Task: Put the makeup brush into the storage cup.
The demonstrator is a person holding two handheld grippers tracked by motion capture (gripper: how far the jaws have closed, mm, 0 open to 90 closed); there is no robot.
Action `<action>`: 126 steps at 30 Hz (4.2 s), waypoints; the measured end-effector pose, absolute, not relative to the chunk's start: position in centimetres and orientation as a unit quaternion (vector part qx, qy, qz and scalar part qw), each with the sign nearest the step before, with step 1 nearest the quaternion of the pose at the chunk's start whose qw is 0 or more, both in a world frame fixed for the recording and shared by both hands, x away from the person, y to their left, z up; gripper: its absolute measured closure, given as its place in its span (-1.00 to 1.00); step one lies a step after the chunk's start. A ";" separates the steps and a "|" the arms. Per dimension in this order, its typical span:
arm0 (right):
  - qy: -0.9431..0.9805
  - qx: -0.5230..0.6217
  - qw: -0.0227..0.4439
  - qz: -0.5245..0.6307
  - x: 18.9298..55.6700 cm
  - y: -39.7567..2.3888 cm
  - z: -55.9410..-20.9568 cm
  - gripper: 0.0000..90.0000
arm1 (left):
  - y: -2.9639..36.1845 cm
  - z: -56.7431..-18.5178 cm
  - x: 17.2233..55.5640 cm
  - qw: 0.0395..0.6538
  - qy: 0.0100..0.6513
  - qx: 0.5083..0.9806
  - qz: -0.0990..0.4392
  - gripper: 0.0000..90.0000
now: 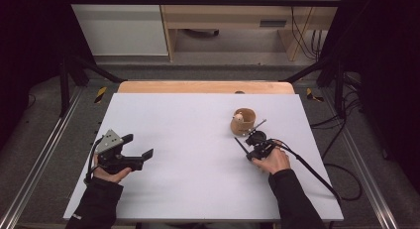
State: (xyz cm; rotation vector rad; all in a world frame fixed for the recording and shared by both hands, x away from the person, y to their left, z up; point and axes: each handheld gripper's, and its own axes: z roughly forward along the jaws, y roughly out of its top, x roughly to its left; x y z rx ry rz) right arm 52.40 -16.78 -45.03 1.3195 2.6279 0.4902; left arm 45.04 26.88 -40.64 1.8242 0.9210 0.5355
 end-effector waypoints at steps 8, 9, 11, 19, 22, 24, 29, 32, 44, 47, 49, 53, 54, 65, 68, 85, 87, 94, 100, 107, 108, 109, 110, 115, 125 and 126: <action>0.877 0.446 0.075 0.163 52.5 -16.8 -45.0 0.84 | 26.8 -40.7 45.0 0.491 0.379 0.753 0.221 -0.87; 0.877 0.446 0.075 0.163 52.5 -16.8 -45.0 0.84 | 26.8 -40.7 45.0 0.492 0.379 0.753 0.221 -0.87; 0.876 0.448 0.076 0.163 52.5 -16.8 -45.0 0.84 | 26.8 -40.7 45.0 0.491 0.378 0.753 0.221 -0.87; 0.877 0.446 0.075 0.163 52.4 -16.8 -45.0 0.85 | 26.8 -40.7 45.1 0.491 0.378 0.753 0.221 -0.87; 0.876 0.447 0.071 0.166 52.3 -16.8 -44.8 0.85 | 26.8 -40.7 45.0 0.491 0.378 0.753 0.221 -0.87; 0.875 0.448 0.068 0.173 52.2 -16.9 -44.4 0.85 | 26.7 -40.7 45.0 0.491 0.377 0.754 0.221 -0.87; 0.875 0.446 0.064 0.178 51.9 -17.1 -44.0 0.85 | 26.7 -40.7 45.0 0.489 0.377 0.755 0.221 -0.87; 0.875 0.444 0.067 0.179 51.9 -17.0 -44.1 0.85 | 26.6 -40.7 45.0 0.489 0.376 0.755 0.221 -0.87; 0.871 0.439 0.065 0.210 51.4 -17.5 -43.0 0.85 | 26.6 -40.7 45.0 0.490 0.374 0.756 0.221 -0.87; 0.870 0.437 0.064 0.222 51.2 -17.6 -42.6 0.85 | 26.5 -40.7 45.0 0.489 0.374 0.756 0.221 -0.87; 0.869 0.434 0.061 0.231 51.0 -17.6 -42.3 0.85 | 26.5 -40.7 45.0 0.489 0.373 0.757 0.221 -0.87; 0.869 0.428 0.055 0.244 50.6 -17.7 -41.8 0.85 | 26.3 -40.7 45.0 0.487 0.370 0.760 0.221 -0.87; 0.869 0.428 0.055 0.244 50.6 -17.7 -41.8 0.85 | 26.3 -40.7 45.0 0.487 0.370 0.760 0.221 -0.87; 0.862 0.425 0.053 0.271 50.1 -17.9 -40.9 0.85 | 26.0 -40.7 44.9 0.488 0.366 0.762 0.220 -0.87; 0.860 0.421 0.045 0.284 49.9 -17.8 -40.5 0.85 | 25.8 -40.5 44.8 0.488 0.361 0.763 0.220 -0.87; 0.867 0.381 0.042 0.319 49.0 -16.8 -39.0 0.85 | 23.8 -39.7 44.6 0.490 0.329 0.779 0.211 -0.87; 0.867 0.379 0.040 0.322 49.0 -16.7 -38.9 0.85 | 23.6 -39.6 44.6 0.489 0.326 0.781 0.211 -0.87; 0.873 0.362 0.035 0.325 48.8 -16.1 -38.5 0.85 | 22.6 -39.3 44.7 0.483 0.311 0.791 0.209 -0.87; 0.875 0.352 0.030 0.331 48.7 -15.6 -38.1 0.85 | 21.5 -38.9 44.9 0.478 0.298 0.800 0.207 -0.87; 0.877 0.343 0.028 0.336 48.4 -15.2 -37.9 0.85 | 20.3 -38.3 45.1 0.472 0.280 0.810 0.207 -0.87; 0.877 0.342 0.028 0.336 48.4 -15.1 -37.8 0.85 | 20.1 -38.3 45.1 0.471 0.278 0.811 0.207 -0.87; 0.878 0.339 0.028 0.337 48.4 -15.1 -37.8 0.85 | 20.0 -38.2 45.1 0.469 0.275 0.813 0.207 -0.87; 0.878 0.337 0.028 0.338 48.4 -15.0 -37.8 0.85 | 19.8 -38.2 45.1 0.468 0.273 0.815 0.207 -0.87; 0.879 0.332 0.022 0.341 48.3 -14.7 -37.5 0.85 | 18.9 -37.9 45.2 0.458 0.259 0.825 0.206 -0.87; 0.880 0.329 0.017 0.342 48.1 -14.5 -37.5 0.85 | 17.0 -37.5 45.0 0.428 0.223 0.851 0.207 -0.87; 0.880 0.328 0.016 0.342 48.1 -14.4 -37.5 0.85 | 16.8 -37.5 45.0 0.426 0.218 0.853 0.207 -0.87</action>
